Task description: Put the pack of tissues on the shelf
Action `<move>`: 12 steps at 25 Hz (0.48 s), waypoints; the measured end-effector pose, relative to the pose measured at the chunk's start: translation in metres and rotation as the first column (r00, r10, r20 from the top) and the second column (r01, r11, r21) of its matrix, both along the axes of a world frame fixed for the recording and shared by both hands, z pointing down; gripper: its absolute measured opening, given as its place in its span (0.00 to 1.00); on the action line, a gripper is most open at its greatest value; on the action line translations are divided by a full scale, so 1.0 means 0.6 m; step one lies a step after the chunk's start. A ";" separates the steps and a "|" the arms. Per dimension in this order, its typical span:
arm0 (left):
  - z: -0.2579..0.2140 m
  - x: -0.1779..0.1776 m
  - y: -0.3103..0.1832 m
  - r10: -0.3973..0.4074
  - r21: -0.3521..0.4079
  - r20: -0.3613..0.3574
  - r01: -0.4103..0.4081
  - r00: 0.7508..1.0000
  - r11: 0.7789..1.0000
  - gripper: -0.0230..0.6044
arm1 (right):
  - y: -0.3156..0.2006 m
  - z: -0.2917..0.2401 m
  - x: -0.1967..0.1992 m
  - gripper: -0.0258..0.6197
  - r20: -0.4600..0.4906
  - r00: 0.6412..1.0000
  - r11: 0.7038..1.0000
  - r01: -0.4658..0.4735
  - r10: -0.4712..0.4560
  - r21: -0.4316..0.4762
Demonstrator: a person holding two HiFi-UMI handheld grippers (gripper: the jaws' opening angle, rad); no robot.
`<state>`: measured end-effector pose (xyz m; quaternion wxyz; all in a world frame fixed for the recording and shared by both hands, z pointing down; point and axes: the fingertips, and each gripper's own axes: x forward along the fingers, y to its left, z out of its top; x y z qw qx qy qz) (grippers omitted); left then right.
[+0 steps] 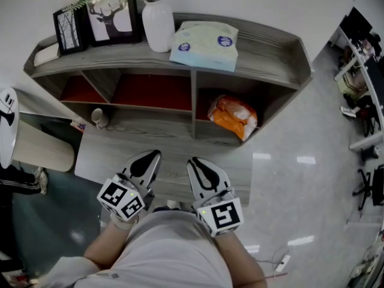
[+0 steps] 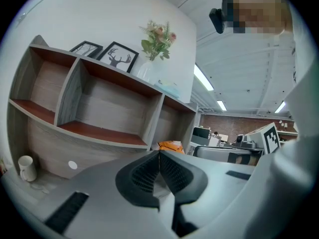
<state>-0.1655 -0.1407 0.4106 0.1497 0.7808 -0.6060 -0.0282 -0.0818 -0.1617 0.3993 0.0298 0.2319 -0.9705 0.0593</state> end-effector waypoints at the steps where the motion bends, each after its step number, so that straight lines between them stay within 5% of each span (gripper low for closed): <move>1: 0.000 0.003 -0.001 0.006 0.001 0.002 -0.006 1.000 1.000 0.06 | 0.000 0.000 0.001 0.11 0.000 1.000 1.000 -0.002 0.002 0.002; 12: -0.001 0.018 -0.003 0.054 0.003 -0.020 -0.054 0.998 0.999 0.06 | -0.004 0.005 0.011 0.11 -0.007 1.000 1.000 -0.026 0.026 -0.004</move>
